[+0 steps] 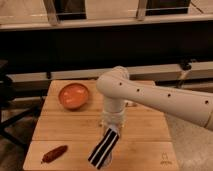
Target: Place the eraser in the ceramic cup
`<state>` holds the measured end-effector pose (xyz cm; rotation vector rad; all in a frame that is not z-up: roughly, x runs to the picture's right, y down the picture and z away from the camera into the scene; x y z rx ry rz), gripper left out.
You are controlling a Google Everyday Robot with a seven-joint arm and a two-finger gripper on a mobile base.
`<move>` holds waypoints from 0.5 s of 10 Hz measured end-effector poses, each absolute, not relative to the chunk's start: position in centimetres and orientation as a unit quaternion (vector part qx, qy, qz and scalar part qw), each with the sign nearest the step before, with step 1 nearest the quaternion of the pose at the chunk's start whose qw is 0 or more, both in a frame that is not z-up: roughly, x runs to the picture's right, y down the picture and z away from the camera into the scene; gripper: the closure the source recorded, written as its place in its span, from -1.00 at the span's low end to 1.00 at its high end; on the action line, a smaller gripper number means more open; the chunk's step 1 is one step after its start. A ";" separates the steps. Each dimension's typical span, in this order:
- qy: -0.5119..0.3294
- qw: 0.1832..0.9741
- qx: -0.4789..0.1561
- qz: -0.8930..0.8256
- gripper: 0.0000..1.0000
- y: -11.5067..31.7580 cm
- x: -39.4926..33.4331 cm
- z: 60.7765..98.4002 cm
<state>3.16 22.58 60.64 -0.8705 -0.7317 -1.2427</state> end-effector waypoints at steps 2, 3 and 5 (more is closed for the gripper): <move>-0.330 0.660 -0.389 -0.551 0.91 23.1 2.5 60.5; -0.334 0.656 -0.390 -0.553 0.91 23.4 2.0 60.4; -0.339 0.651 -0.392 -0.554 0.91 24.0 1.3 60.2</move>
